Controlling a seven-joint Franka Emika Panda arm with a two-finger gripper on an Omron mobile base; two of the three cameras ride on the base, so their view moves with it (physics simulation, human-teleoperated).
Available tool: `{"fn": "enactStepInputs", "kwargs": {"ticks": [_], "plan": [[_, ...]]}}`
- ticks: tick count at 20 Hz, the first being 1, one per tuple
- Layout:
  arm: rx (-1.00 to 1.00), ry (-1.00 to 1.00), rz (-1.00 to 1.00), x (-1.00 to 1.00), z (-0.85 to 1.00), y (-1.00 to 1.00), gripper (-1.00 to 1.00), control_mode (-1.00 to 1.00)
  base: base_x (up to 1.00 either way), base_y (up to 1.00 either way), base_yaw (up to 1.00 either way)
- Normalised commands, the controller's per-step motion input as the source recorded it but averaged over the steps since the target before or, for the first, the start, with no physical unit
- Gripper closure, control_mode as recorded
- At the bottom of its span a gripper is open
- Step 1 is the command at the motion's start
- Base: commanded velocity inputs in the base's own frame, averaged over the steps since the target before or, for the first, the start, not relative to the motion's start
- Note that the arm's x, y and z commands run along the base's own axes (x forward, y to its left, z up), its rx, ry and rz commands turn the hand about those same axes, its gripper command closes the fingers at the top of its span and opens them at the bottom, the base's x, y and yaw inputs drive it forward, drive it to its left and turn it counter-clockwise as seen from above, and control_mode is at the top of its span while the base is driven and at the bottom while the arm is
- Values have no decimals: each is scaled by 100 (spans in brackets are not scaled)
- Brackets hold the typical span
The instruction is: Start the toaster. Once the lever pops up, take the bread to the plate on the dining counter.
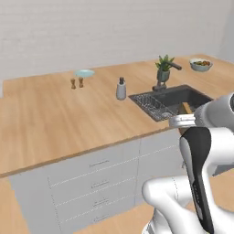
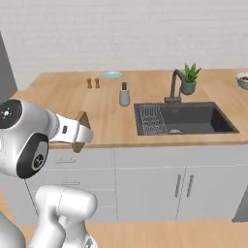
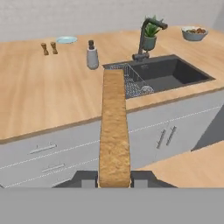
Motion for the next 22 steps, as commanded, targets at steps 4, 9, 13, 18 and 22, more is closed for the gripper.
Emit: {"fn": "enactStepInputs", "kwargs": {"ticks": [4,9,13,18,22], "plan": [[0,0,0,0,0,0,100,100,-19,100,63],[0,0,0,0,0,0,100,100,0,100,35],[0,0,0,0,0,0,100,100,30,100,19],[0,0,0,0,0,0,100,100,72,100,0],[0,0,0,0,0,0,100,100,98,100,-3]]}}
